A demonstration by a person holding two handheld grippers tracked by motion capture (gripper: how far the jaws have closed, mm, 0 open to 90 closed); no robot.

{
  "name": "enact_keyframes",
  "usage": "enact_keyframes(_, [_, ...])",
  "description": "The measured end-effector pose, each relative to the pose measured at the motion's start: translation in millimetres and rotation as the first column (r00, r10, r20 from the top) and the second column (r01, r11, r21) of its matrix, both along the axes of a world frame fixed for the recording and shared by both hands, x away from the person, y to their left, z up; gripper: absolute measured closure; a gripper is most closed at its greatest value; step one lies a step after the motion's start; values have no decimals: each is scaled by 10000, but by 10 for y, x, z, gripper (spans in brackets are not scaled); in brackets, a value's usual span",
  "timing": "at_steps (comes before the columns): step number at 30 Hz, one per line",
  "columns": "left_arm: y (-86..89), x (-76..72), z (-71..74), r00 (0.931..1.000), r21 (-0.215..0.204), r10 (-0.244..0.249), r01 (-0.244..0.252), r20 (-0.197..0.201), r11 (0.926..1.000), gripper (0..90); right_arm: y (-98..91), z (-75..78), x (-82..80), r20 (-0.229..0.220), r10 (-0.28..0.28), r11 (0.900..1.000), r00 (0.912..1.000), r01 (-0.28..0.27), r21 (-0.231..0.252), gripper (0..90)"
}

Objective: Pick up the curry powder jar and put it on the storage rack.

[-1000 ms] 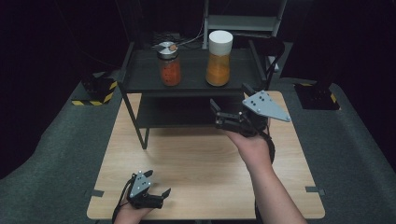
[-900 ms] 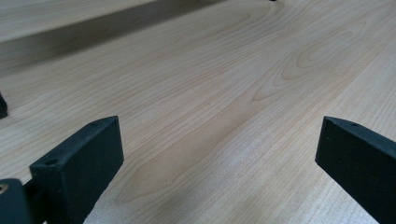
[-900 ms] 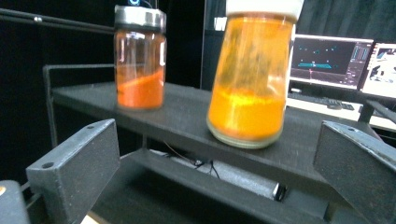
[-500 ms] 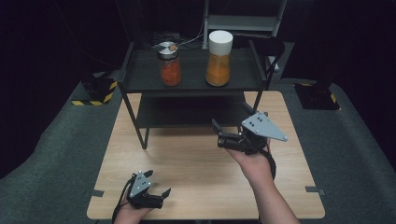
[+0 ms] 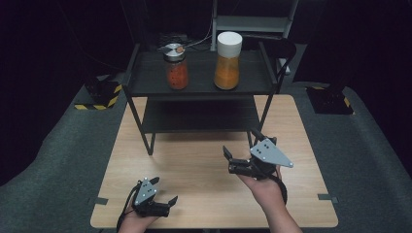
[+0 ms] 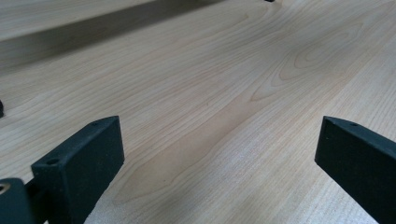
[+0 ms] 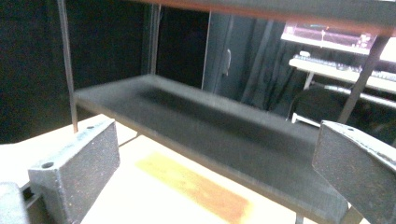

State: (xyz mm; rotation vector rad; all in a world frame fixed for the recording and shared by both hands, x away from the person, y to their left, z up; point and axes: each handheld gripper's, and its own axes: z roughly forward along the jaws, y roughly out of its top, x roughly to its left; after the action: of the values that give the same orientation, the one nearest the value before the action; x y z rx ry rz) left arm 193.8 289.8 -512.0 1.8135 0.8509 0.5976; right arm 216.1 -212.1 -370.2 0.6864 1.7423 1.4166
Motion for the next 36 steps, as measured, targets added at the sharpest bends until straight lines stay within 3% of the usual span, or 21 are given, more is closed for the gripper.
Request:
enact_keyframes(13, [10, -3, -7, 10000, -51, -20, 20, 30, 10000, 16, -142, -493, -74, -783, -298, 9993, 9965, 278, -254, 0])
enact_keyframes(36, [14, -16, -19, 9999, -86, 33, -32, 128, 10000, 16, -374, -968, -79, -1617, -971, 9945, 9821, 893, -552, 0])
